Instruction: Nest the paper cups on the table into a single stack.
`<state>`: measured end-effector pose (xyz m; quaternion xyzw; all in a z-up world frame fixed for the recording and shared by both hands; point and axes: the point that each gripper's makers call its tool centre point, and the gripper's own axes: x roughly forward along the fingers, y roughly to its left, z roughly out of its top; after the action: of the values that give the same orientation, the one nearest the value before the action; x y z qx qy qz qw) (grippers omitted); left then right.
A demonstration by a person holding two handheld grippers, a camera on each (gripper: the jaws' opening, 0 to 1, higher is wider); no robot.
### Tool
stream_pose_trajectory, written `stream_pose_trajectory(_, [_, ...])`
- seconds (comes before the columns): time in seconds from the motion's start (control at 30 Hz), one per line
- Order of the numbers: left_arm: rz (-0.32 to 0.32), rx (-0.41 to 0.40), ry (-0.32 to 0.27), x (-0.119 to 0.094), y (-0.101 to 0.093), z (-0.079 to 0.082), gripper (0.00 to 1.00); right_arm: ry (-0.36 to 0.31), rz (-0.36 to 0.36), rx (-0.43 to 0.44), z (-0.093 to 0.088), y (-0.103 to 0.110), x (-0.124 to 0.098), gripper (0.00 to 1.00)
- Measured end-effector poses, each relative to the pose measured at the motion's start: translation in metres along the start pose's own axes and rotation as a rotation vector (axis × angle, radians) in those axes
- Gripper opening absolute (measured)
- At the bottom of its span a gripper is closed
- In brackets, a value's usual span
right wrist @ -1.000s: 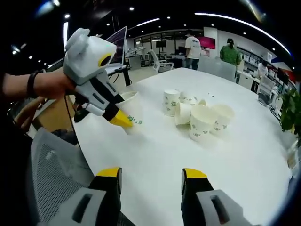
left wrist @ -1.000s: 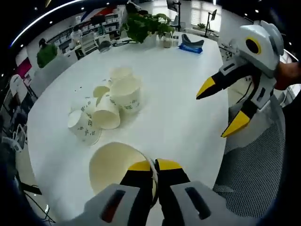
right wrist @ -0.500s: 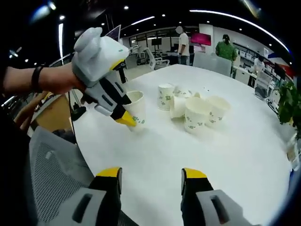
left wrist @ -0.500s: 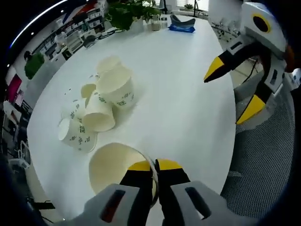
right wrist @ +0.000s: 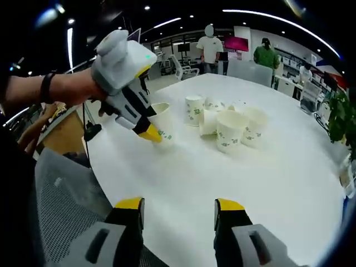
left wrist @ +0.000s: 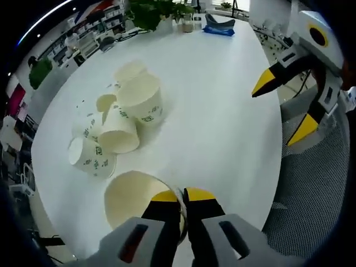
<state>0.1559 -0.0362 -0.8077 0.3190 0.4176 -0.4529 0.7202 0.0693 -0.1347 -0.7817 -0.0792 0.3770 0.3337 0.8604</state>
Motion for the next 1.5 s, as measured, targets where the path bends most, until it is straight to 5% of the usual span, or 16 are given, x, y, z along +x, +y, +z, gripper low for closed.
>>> stream_pose_trajectory(0.67, [-0.007,-0.012,-0.001,-0.001,0.005,0.003,0.06,0.004,0.003,0.011,-0.002,-0.003,0.004,0.49])
stream_pose_trajectory(0.93, [0.004,-0.038,-0.021,-0.010,0.008,0.003,0.19,0.006,0.006,0.010,-0.002,-0.004,0.005,0.49])
stream_pose_trajectory(1.17, [-0.006,-0.121,-0.085,-0.022,0.006,0.002,0.34,-0.001,0.007,0.010,0.003,-0.006,0.008,0.49])
stream_pose_trajectory(1.5, [-0.015,-0.328,-0.306,-0.061,0.011,0.013,0.51,-0.006,0.003,0.001,0.010,-0.012,0.008,0.49])
